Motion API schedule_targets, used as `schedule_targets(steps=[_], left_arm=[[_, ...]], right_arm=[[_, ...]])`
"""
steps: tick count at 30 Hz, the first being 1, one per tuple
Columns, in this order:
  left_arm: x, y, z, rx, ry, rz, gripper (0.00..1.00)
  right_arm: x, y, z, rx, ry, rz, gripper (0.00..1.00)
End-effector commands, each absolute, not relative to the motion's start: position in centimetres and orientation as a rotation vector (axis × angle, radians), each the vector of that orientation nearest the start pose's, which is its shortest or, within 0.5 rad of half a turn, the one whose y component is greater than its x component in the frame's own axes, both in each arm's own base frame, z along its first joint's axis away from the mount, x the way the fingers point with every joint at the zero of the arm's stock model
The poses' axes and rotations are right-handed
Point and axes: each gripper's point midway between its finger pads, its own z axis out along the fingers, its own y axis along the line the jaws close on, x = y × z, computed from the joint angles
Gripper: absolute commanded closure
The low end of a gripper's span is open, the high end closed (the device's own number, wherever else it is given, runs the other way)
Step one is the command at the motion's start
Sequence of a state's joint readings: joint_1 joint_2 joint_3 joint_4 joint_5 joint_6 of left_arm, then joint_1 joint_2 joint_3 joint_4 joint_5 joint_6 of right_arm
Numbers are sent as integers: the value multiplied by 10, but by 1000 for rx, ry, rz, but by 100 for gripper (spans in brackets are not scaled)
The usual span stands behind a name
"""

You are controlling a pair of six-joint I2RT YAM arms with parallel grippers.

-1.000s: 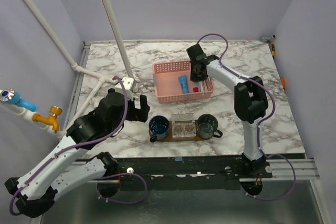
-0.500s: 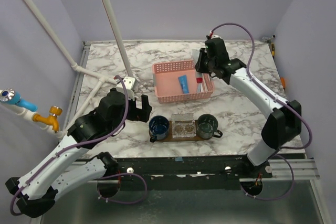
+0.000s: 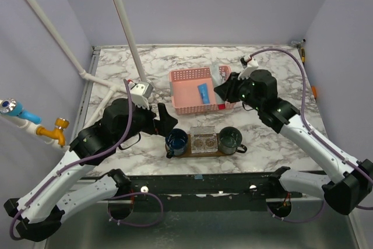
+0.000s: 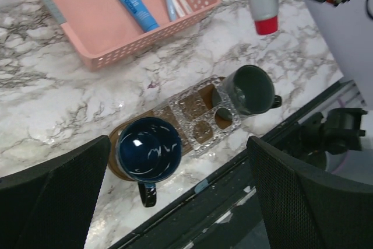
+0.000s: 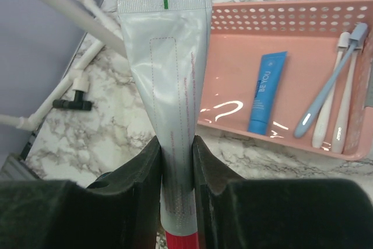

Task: Prepare toiletry sets of a toothbrush and toothpaste on the tray

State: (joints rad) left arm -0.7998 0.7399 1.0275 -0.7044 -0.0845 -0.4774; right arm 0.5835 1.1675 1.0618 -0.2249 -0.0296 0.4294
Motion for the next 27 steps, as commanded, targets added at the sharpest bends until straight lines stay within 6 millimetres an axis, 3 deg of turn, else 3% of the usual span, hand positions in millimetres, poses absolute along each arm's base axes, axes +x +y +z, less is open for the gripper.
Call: schedule_targets(steps=[1, 12, 23, 27], left_arm=[[163, -208, 321, 286, 1996, -932, 1], [159, -235, 355, 281, 2026, -1083, 1], [163, -244, 356, 317, 2133, -1057, 1], [161, -243, 347, 344, 2190, -1026, 1]], right_arm=[[285, 248, 292, -262, 1834, 845, 74], [224, 273, 304, -457, 1703, 911, 73], [179, 313, 306, -667, 1643, 898, 72], [166, 324, 307, -724, 1613, 860, 70]])
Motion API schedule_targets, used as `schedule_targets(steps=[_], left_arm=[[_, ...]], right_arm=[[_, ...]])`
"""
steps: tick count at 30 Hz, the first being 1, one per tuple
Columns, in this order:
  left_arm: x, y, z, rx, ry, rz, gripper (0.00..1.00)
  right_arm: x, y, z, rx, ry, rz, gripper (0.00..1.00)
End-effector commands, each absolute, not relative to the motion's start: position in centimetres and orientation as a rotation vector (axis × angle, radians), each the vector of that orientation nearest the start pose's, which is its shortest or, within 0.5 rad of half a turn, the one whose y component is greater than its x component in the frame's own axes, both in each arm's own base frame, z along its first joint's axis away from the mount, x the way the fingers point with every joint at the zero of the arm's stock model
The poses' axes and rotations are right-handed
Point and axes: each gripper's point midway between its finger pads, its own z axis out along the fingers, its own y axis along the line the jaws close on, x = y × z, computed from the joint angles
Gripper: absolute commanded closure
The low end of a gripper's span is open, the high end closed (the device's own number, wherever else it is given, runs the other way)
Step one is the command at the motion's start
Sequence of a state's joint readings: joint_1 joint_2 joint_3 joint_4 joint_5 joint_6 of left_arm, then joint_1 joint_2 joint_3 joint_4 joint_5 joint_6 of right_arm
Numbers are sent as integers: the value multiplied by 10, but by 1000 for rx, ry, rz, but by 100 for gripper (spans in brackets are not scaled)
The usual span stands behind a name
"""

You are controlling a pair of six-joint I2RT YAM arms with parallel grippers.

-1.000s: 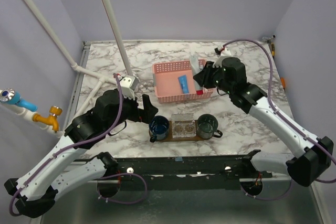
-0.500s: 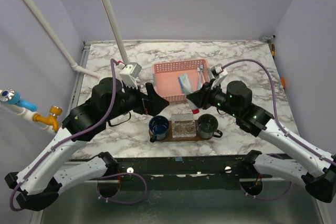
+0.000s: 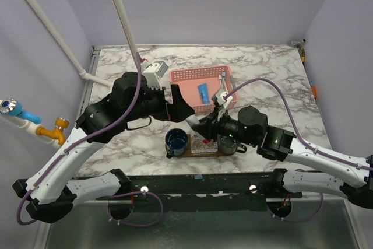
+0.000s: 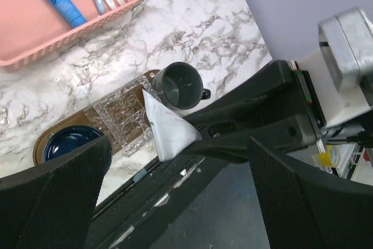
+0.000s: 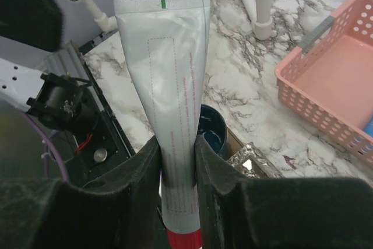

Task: Prepare toiletry sets of a toothbrush and toothpaste on the tray

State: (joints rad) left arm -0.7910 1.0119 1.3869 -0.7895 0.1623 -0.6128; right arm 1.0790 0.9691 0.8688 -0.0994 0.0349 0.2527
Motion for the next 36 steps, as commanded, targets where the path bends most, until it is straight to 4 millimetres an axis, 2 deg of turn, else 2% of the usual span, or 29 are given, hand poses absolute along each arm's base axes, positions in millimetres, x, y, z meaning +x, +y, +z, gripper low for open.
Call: schedule_targets(steps=[1, 8, 11, 29, 36], left_arm=[[161, -241, 345, 344, 2200, -1016, 1], [156, -233, 333, 371, 2246, -967, 4], [153, -230, 330, 383, 2254, -960, 9], [140, -236, 317, 481, 2296, -1018, 49], [139, -241, 314, 512, 2304, -1044, 58]], right_arm=[[163, 326, 306, -736, 1608, 851, 70], [152, 335, 308, -774, 1566, 782, 70], [151, 336, 309, -772, 1558, 756, 70], [143, 343, 307, -788, 1547, 718, 70], [139, 344, 309, -795, 1541, 717, 70]])
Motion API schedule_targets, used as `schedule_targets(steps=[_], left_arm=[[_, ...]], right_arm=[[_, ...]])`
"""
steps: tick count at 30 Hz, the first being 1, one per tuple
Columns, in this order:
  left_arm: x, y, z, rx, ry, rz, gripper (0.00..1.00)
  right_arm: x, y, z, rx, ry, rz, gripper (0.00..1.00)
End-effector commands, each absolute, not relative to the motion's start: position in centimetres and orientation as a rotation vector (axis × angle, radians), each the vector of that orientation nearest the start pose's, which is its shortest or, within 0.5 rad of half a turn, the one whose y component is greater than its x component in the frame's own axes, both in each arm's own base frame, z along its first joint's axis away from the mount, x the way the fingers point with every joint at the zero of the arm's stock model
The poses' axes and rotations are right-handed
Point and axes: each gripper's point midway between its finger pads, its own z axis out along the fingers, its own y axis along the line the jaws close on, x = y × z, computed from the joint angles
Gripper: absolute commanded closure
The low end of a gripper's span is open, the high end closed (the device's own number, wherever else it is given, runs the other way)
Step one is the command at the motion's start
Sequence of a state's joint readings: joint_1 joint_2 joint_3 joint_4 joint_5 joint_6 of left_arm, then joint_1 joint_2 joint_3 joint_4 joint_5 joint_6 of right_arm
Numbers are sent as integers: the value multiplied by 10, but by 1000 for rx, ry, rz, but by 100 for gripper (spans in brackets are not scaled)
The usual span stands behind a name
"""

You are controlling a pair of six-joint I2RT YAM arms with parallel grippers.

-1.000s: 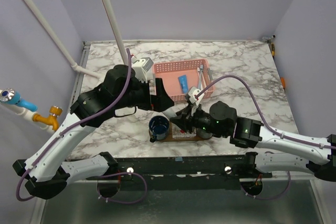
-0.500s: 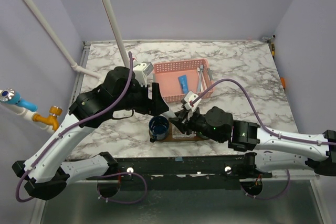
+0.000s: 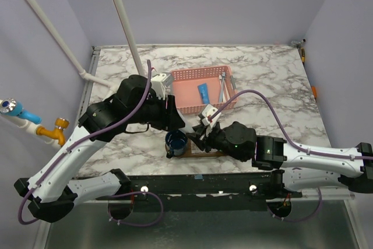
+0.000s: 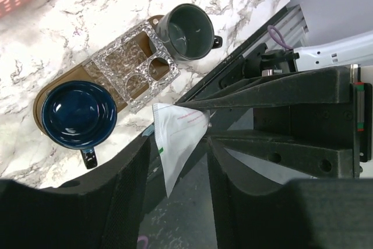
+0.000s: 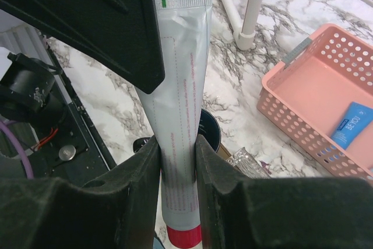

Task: Prepare toiletry sets of a toothbrush and toothpaste on the tray

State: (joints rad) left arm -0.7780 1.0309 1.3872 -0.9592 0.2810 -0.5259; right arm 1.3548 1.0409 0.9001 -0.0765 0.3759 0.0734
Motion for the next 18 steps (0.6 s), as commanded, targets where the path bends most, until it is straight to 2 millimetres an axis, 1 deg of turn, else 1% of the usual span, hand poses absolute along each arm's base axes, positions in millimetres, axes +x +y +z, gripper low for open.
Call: schedule_targets(steps=[1, 4, 10, 12, 15, 17, 18], left_arm=[[138, -242, 313, 517, 2308, -1052, 59], [139, -244, 311, 524, 2314, -1061, 64], [141, -246, 311, 519, 2312, -1065, 72], [142, -246, 313, 516, 2306, -1069, 76], [141, -247, 314, 518, 2298, -1083, 88], [142, -247, 314, 516, 2298, -1084, 99], [142, -247, 313, 512, 2298, -1082, 100]], right_arm=[[140, 344, 309, -792, 1542, 710, 70], [139, 345, 309, -794, 1541, 708, 70], [138, 344, 308, -796, 1541, 704, 70], [138, 344, 306, -800, 1544, 701, 70], [138, 343, 305, -796, 1548, 699, 70], [138, 343, 303, -796, 1551, 694, 70], [138, 344, 303, -796, 1552, 694, 70]])
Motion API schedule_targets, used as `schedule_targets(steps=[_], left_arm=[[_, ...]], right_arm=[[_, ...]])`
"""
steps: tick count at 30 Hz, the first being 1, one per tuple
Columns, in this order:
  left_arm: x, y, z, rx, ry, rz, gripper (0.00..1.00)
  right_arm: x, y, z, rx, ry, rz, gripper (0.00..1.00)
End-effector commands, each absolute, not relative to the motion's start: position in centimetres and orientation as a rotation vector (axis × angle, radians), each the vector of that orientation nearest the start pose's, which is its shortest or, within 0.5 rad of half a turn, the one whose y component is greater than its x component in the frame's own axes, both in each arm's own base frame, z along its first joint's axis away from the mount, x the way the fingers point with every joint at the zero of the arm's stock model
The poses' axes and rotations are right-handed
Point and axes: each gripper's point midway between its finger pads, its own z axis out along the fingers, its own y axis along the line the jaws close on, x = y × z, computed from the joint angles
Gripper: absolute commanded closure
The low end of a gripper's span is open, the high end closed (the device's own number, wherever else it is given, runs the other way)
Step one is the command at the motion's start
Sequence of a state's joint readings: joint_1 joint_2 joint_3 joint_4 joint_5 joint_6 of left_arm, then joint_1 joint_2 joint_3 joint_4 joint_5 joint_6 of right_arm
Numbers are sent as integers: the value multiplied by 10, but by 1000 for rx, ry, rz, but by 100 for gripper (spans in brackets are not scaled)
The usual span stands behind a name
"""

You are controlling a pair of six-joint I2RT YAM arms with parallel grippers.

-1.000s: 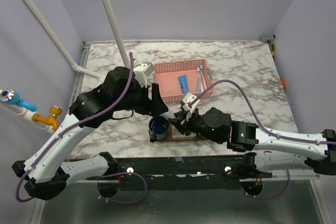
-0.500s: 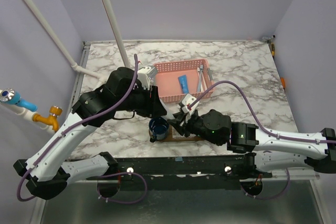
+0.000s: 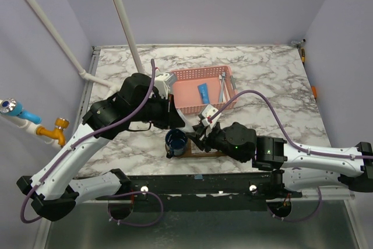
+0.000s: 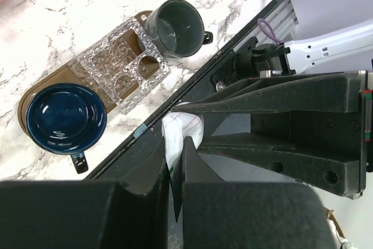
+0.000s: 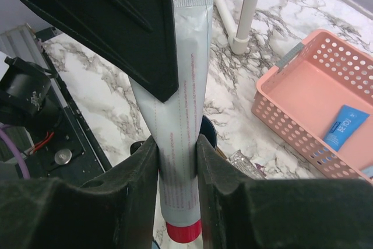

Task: Prepare toiletry sets of a toothbrush and toothpaste on the tray

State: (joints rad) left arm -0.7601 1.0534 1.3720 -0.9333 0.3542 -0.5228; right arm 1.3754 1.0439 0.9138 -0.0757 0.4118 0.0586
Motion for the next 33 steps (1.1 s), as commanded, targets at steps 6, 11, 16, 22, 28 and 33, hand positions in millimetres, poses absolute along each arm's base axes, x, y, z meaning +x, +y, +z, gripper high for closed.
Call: schedule_targets(steps=[6, 11, 16, 22, 28, 33], left_arm=[[143, -244, 315, 496, 2276, -1084, 100], [147, -240, 315, 484, 2266, -1047, 100], [149, -238, 310, 486, 2274, -1017, 100], [154, -233, 306, 489, 2277, -897, 100], [152, -236, 313, 534, 2248, -743, 100], [149, -243, 315, 573, 2231, -721, 100]], right_arm=[[139, 340, 297, -791, 1576, 681, 54], [139, 331, 295, -768, 1589, 676, 39], [140, 320, 295, -748, 1623, 659, 37], [155, 299, 289, -619, 1700, 552, 37], [174, 274, 286, -432, 1775, 406, 36], [184, 253, 290, -321, 1803, 330, 30]])
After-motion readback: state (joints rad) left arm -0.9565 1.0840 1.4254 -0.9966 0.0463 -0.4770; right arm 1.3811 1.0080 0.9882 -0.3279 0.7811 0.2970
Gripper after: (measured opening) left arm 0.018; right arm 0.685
